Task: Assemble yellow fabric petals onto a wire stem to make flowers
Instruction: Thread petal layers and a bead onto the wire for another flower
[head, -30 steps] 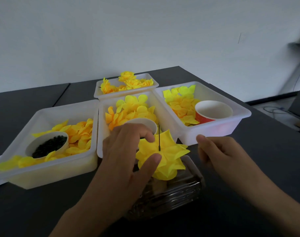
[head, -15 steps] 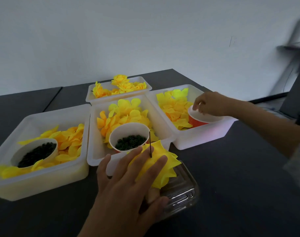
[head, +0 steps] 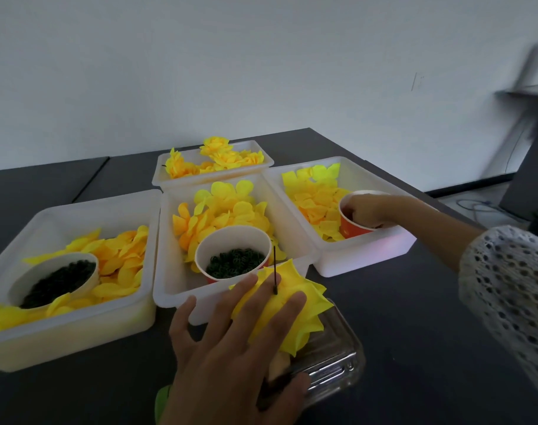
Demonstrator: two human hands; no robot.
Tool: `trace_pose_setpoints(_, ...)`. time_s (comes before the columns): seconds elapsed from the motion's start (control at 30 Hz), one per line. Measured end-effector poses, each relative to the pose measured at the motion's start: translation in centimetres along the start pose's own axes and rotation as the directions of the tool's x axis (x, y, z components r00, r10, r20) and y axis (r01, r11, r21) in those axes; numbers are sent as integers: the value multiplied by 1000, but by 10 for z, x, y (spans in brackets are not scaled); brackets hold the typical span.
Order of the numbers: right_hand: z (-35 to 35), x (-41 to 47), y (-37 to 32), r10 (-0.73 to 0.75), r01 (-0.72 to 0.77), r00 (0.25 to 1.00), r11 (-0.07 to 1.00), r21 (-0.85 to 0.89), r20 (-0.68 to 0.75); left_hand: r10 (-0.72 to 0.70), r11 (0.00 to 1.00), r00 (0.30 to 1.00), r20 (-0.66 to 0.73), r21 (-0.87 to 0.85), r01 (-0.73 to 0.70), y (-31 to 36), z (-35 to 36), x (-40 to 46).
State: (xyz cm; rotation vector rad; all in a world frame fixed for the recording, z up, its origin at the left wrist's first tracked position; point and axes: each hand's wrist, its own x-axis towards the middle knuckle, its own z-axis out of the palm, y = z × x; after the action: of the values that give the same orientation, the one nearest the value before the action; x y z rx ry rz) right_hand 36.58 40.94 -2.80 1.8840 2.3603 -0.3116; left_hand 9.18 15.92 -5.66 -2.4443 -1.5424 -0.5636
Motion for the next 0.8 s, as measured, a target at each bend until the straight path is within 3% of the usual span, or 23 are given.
trace_pose_setpoints(0.17, -3, -2, 12, 25, 0, 985, 989, 147, -169, 23, 1000, 998, -53, 8, -23, 0, 3, 1)
trace_pose_setpoints(0.5, -5, -19, 15, 120, -127, 910, 992, 8, -396, 8, 1000, 997, -71, -17, -10, 4, -2, 0)
trace_pose_setpoints(0.8, -11, -30, 19, 120, -80, 871, 991, 104, -476, 11, 999, 995, -97, -40, -15, 5, -1, -1)
